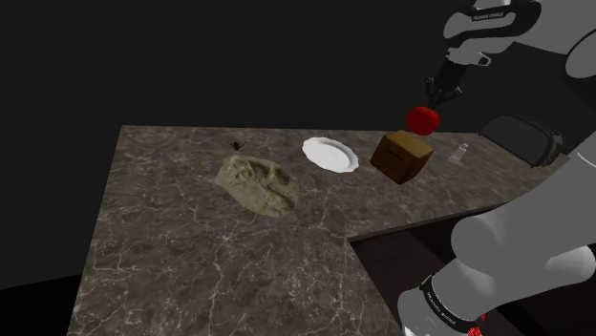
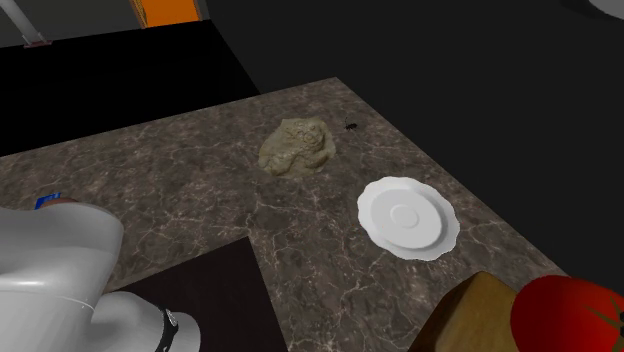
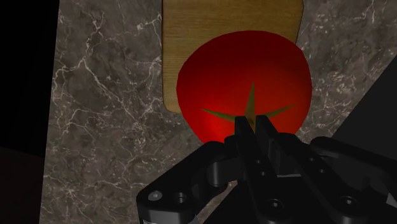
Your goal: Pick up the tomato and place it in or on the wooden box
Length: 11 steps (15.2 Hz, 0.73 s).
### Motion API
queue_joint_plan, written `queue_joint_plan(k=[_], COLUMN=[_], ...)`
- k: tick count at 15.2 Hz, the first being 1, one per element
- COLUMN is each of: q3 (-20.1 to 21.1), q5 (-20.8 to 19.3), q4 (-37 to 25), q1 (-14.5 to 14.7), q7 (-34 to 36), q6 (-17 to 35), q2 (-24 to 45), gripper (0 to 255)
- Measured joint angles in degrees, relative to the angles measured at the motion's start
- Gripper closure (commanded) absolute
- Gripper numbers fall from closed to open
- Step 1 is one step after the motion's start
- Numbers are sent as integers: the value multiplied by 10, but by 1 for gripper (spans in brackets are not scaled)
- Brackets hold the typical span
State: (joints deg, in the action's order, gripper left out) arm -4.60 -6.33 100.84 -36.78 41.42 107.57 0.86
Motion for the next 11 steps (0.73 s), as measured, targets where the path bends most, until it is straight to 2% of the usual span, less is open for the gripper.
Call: queue_joint_plan(k=[6,11], q3=[-1,-1], q5=[-2,-2], q4=[47,58], q1=[-1,-1], q7=[3,5], q6=[49,60], q2=[2,2], gripper=[255,255])
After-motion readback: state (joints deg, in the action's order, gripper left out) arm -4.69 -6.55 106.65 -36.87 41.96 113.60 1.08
